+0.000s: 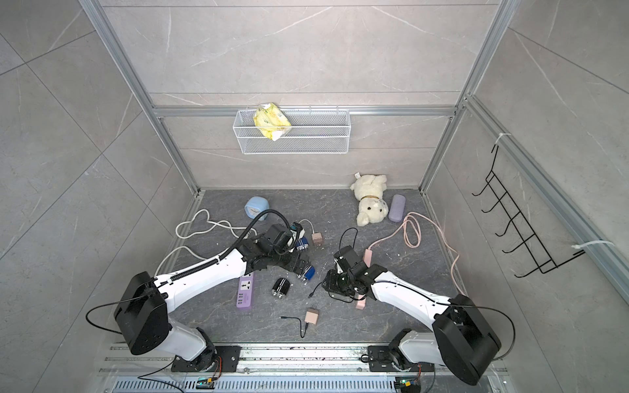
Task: Unplug the electric shaver
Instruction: Place the charging cable at the center of the board, then pick up the socket from the center of the board.
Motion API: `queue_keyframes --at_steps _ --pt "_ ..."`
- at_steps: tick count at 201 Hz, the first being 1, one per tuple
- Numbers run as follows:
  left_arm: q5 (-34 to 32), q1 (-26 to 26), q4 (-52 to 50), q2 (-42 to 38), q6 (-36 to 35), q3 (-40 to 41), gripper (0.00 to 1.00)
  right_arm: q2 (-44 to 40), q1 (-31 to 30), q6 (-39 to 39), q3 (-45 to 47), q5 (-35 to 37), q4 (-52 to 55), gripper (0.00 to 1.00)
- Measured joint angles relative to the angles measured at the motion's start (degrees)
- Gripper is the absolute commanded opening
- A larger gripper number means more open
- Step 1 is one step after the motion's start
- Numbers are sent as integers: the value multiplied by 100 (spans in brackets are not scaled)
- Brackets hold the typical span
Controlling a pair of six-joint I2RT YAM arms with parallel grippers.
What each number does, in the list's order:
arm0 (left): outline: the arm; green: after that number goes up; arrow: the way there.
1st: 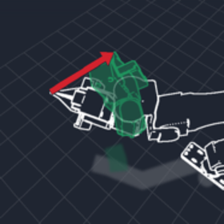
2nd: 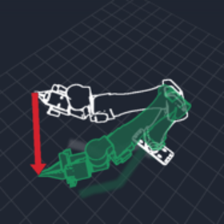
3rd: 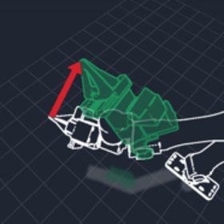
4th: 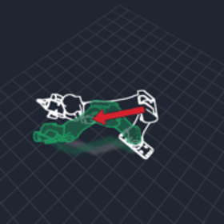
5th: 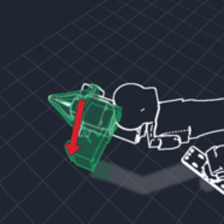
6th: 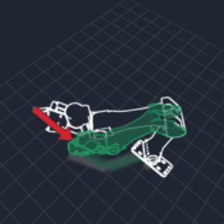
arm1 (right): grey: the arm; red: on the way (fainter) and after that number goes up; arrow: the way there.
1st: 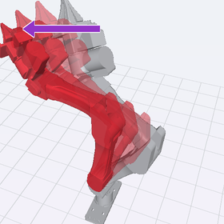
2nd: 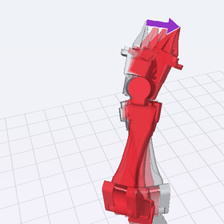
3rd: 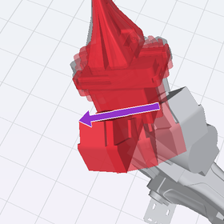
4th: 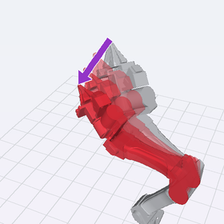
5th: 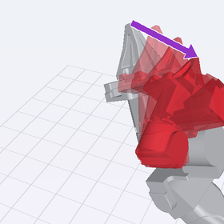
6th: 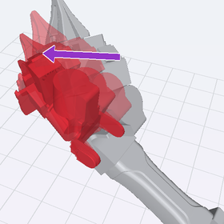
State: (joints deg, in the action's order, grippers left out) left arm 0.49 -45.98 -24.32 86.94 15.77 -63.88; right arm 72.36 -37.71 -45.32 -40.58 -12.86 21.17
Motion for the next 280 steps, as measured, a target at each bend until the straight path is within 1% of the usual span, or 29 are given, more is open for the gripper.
queue_keyframes --at_steps 21,34,44,60,72,89,107,133,169,193,215,229,237,248,269,280 --pt "7 0 2 -17 -4 52 97 -400 0 127 -372 625 623 48" --pt "28 0 44 -72 -4 160 97 -498 0 173 -568 1027 957 48" --pt "103 0 79 -136 -4 269 98 -498 0 190 -667 1353 1228 52" --pt "221 0 120 -249 -11 420 98 -448 0 155 -645 1746 1556 61" --pt "330 0 153 -319 -15 468 98 -450 0 116 -516 1939 1661 64" --pt "494 0 236 -396 -39 472 99 -553 15 2 -254 2131 1731 65" --pt "638 0 332 -505 -61 479 99 -686 101 -57 -85 2251 1856 65" --pt "820 0 420 -614 -83 505 99 -713 378 -98 -20 2319 1875 66" --pt "986 -7 544 -702 -85 645 99 -691 979 -98 431 2009 1532 67" --pt "1064 -13 560 -750 -85 723 99 -492 1145 -92 514 1814 1325 66" --pt "1075 -17 595 -758 -85 730 99 -326 1207 -70 540 1657 1108 63" --pt "1082 -17 636 -782 -85 734 99 -299 1226 -31 551 1593 1029 59" --pt "1084 -17 660 -800 -87 734 99 -299 1237 -17 553 1567 999 55" --pt "1095 -31 680 -824 -90 734 99 -299 1250 28 568 1539 964 44" --pt "1176 -39 715 -850 -105 734 99 -313 1274 15 660 1493 916 38" --pt "1211 -44 728 -850 -107 734 99 -321 1274 28 708 1471 916 31"
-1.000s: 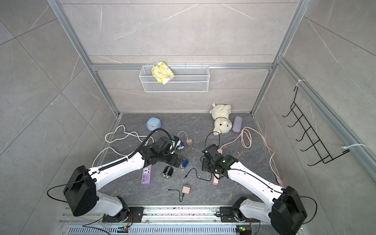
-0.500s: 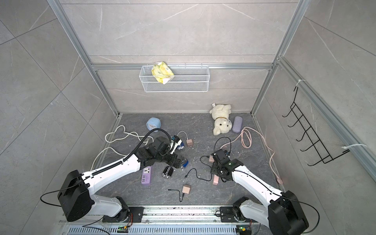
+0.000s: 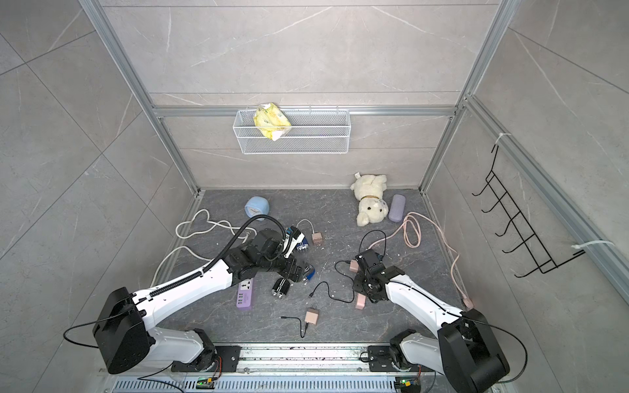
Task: Unplug the electric shaver
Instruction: Pick up the socket from the center of the board.
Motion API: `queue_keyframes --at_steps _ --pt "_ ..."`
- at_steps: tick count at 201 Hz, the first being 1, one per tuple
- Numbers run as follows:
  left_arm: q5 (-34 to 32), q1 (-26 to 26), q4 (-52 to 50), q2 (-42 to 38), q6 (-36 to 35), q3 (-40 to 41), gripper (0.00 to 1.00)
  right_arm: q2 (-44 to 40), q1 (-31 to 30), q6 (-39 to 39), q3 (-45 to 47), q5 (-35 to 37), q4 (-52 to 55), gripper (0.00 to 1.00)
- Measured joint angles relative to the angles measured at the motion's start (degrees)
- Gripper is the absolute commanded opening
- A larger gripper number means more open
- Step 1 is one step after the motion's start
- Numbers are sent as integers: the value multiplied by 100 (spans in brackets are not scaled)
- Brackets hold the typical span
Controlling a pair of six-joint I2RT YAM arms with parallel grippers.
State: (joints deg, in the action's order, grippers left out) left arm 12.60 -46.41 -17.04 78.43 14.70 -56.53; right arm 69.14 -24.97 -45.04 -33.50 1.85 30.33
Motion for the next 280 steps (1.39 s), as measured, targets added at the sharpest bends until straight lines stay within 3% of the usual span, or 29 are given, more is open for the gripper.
queue_keyframes --at_steps 32,62,128,183,280 --pt "131 -20 35 0 -22 -4 99 -68 11 72 22 -20 -17 10" --pt "260 -22 33 7 -66 -72 99 -168 20 195 31 -79 -13 4" --pt "426 -22 -26 334 -299 -789 100 -1357 20 726 184 -393 -39 1" --pt "647 24 -533 1038 -820 -1864 100 -1753 -52 1233 186 -741 -28 1" --pt "2190 717 -1408 2260 -1685 -3252 100 -2555 -361 1965 186 -833 -15 1"
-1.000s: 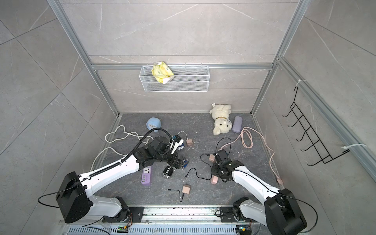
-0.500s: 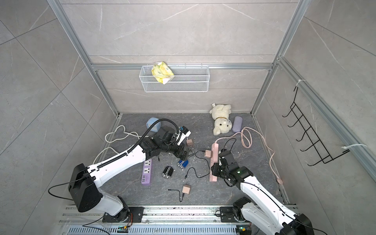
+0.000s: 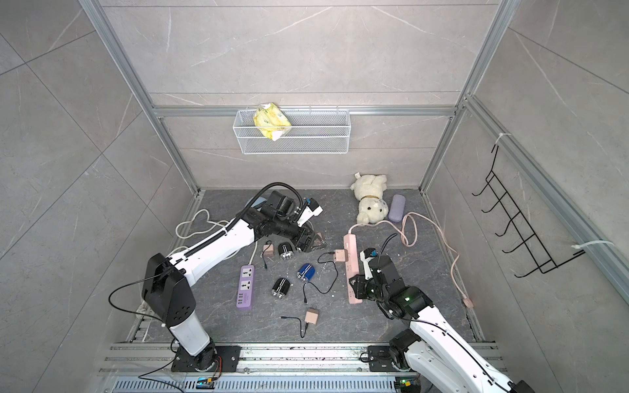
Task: Unplug the electric shaver
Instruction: Pick up the socket from the center of the board, then remove the plug from the socket.
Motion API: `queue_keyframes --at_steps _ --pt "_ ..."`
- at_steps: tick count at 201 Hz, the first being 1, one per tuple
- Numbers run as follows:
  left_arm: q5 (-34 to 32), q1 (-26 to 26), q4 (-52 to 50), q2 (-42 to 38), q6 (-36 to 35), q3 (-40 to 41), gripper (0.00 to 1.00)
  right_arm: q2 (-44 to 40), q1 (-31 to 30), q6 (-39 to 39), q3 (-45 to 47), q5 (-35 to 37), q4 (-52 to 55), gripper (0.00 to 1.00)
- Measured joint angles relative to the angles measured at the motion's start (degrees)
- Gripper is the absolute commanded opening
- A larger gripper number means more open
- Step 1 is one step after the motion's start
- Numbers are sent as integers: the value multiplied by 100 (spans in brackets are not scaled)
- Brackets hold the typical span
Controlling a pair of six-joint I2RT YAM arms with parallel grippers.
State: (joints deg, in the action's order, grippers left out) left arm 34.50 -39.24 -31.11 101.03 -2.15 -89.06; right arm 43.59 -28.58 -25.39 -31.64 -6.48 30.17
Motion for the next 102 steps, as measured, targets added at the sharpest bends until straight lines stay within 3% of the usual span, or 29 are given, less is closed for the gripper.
queue_keyframes --at_steps 102 --pt "442 -63 581 365 721 188 100 138 -181 17 0 219 -44 1"
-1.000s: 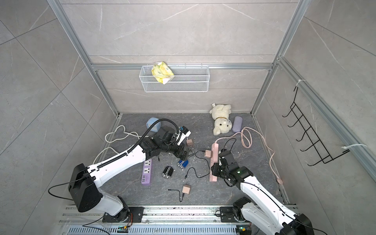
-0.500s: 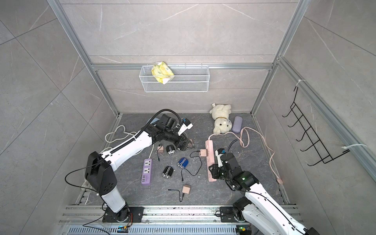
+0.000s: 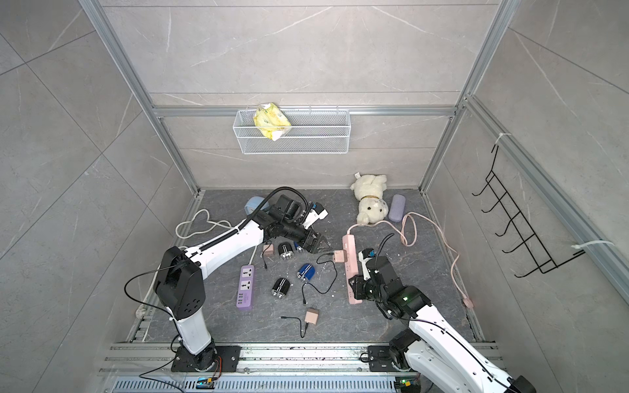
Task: Unplug the electric shaver
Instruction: Remove the plug from the socket.
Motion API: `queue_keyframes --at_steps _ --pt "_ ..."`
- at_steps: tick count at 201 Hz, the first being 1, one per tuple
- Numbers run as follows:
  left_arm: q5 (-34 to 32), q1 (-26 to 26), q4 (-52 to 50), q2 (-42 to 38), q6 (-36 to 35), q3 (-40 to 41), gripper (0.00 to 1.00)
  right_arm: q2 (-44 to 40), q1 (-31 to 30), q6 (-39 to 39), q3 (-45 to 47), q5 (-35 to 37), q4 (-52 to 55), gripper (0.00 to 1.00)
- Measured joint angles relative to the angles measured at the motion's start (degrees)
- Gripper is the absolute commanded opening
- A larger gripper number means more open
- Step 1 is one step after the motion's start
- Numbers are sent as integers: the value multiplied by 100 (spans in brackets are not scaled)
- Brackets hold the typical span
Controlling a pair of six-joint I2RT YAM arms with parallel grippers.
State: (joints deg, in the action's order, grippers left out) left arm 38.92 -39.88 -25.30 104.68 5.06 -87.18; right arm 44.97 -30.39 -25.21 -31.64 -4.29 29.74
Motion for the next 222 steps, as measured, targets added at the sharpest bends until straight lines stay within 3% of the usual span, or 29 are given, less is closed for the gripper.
queue_keyframes --at_steps 96,222 --pt "186 -175 629 385 323 72 98 15 -149 -2 2 68 -57 0" --pt "560 -317 1012 568 710 234 59 46 -186 -7 4 197 -260 0"
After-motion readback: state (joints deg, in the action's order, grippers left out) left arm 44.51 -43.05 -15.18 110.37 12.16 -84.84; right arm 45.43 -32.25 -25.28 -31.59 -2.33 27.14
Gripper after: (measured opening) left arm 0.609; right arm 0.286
